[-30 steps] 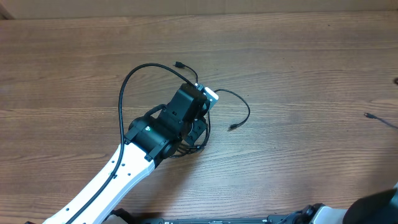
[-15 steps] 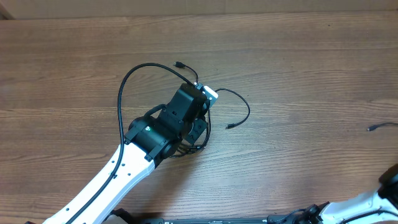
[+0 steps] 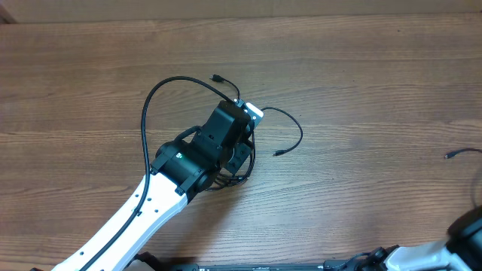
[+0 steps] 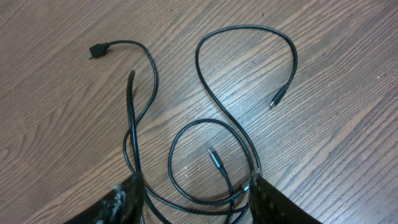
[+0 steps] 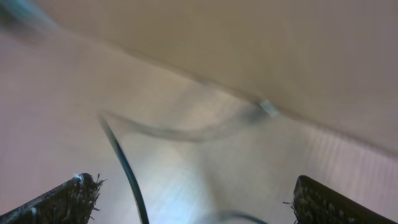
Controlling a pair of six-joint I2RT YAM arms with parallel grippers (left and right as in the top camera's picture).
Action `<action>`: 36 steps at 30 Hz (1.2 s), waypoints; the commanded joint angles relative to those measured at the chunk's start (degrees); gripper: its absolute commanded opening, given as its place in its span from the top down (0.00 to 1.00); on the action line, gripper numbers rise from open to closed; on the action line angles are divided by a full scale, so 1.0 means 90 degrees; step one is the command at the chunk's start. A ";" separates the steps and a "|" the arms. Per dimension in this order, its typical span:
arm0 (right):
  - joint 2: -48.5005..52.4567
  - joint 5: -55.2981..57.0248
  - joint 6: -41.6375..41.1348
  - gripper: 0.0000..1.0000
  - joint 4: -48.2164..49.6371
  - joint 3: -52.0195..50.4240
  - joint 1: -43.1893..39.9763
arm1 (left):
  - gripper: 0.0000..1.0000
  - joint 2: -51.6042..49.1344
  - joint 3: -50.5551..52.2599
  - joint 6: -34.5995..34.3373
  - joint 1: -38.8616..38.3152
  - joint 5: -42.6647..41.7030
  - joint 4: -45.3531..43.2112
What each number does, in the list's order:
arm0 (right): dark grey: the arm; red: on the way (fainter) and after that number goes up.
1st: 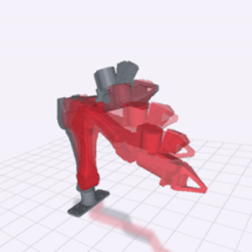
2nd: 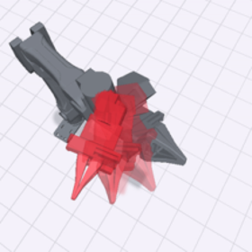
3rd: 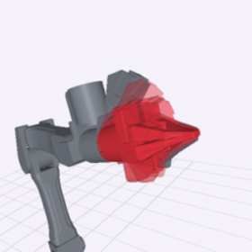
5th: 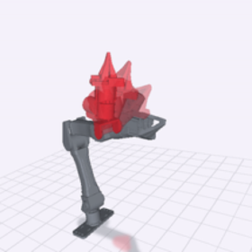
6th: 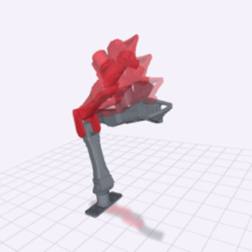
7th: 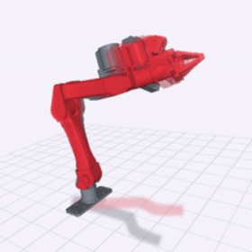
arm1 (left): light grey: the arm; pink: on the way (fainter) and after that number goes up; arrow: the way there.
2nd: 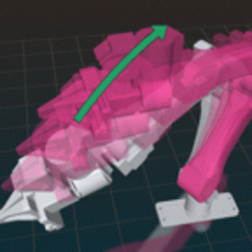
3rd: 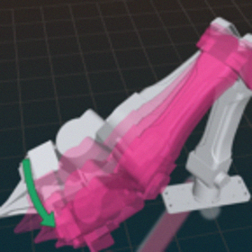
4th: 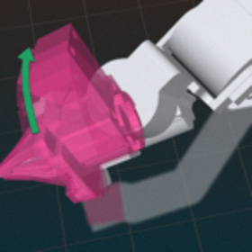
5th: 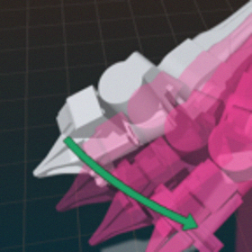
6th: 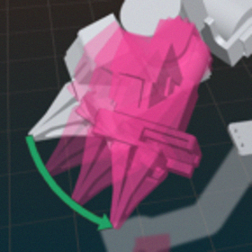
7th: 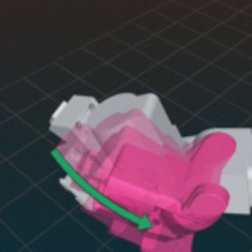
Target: Untangle cables
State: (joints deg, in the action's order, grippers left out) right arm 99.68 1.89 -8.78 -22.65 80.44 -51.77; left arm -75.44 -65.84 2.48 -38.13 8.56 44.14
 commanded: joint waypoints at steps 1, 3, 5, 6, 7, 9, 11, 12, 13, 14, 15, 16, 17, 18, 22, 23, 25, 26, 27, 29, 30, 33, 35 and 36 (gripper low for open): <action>-0.1268 -0.1792 -0.0668 0.00 0.0250 0.0199 0.0024 | 0.44 -0.0024 0.0012 -0.0090 0.0032 -0.0080 -0.0024; -0.1838 -0.2018 -0.0996 0.00 0.0240 0.0199 0.0117 | 0.18 -0.0024 0.0012 -0.0092 0.0032 -0.0080 -0.0024; -0.2200 -0.2263 -0.1110 0.00 0.0024 0.0199 0.0272 | 0.09 -0.0024 0.0012 -0.0121 0.0032 -0.0107 -0.0019; -0.2339 -0.2412 -0.1127 0.00 -0.0097 0.0199 0.0403 | 0.02 -0.0024 0.0012 -0.0175 0.0032 -0.0158 -0.0019; -0.2419 -0.2494 -0.1127 0.00 -0.0182 0.0199 0.0512 | 0.00 -0.0022 0.0012 -0.0189 0.0032 -0.0253 -0.0022; -0.2594 -0.2744 -0.1127 0.00 -0.0488 0.0199 0.0884 | 0.00 -0.0022 0.0012 -0.0185 0.0032 -0.0464 -0.0019; -0.2686 -0.3043 -0.1129 0.00 -0.0894 0.0199 0.1287 | 0.01 -0.0024 0.0012 -0.0131 0.0034 -0.0355 -0.0022; -0.2703 -0.3230 -0.1129 0.00 -0.1214 0.0199 0.1566 | 0.00 -0.0022 0.0012 -0.0168 0.0041 -0.0202 -0.0022; -0.2703 -0.3351 -0.1132 0.00 -0.1494 0.0199 0.1780 | 0.00 -0.0012 0.0007 -0.0403 0.0068 -0.0019 -0.0027; -0.2691 -0.3436 -0.1163 0.00 -0.1824 0.0187 0.2030 | 0.00 0.0024 0.0002 -0.0702 0.0107 0.0136 -0.0063; -0.2671 -0.3461 -0.1173 0.00 -0.2191 0.0160 0.2356 | 0.00 0.0058 0.0000 -0.1110 0.0180 0.0321 -0.0100; -0.2640 -0.3458 -0.1173 0.01 -0.2446 0.0131 0.2616 | 0.00 0.0112 -0.0002 -0.1491 0.0274 0.0498 -0.0102; -0.2586 -0.3458 -0.1173 0.00 -0.2730 0.0097 0.2941 | 0.00 0.0180 -0.0002 -0.1875 0.0418 0.0680 -0.0092; -0.2523 -0.3458 -0.1171 0.00 -0.2946 0.0075 0.3215 | 0.00 0.0250 -0.0002 -0.2132 0.0573 0.0794 -0.0061; -0.2050 -0.3461 -0.1195 0.00 -0.3689 -0.0005 0.4539 | 0.00 0.0559 -0.0002 -0.2756 0.1452 0.0724 0.0012; -0.1943 -0.3461 -0.1195 0.00 -0.3762 -0.0024 0.4777 | 0.01 0.0617 -0.0002 -0.2902 0.1678 0.0690 0.0034; -0.1600 -0.3461 -0.1195 0.00 -0.3908 -0.0075 0.5491 | 0.00 0.0738 -0.0002 -0.3099 0.2234 0.0537 0.0117; -0.1445 -0.3463 -0.1197 0.00 -0.3942 -0.0075 0.5778 | 0.01 0.0770 -0.0002 -0.3113 0.2453 0.0432 0.0143; -0.1299 -0.3490 -0.1207 0.00 -0.3951 -0.0075 0.6062 | 0.00 0.0789 -0.0002 -0.3113 0.2686 0.0308 0.0163; -0.0971 -0.3509 -0.1270 0.00 -0.3925 -0.0075 0.6785 | 0.01 0.0789 0.0000 -0.3113 0.3160 0.0041 0.0274; -0.0867 -0.3509 -0.1273 0.00 -0.3881 -0.0075 0.7048 | 0.00 0.0775 0.0000 -0.3113 0.3305 0.0010 0.0335; -0.0486 -0.3483 -0.1268 0.00 -0.3434 -0.0075 0.8106 | 0.01 0.0726 0.0000 -0.3111 0.3723 0.0019 0.0692; -0.0250 -0.3296 -0.1268 0.00 -0.3021 -0.0075 0.8675 | 0.00 0.0678 0.0002 -0.3109 0.3840 0.0024 0.0826; -0.0126 -0.3138 -0.1270 0.00 -0.2837 -0.0075 0.8939 | 0.00 0.0644 0.0005 -0.3111 0.3869 0.0046 0.0886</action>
State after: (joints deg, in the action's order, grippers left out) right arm 96.05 -28.42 -19.92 -51.42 80.03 21.71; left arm -68.90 -65.84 -24.12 -4.58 10.00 51.03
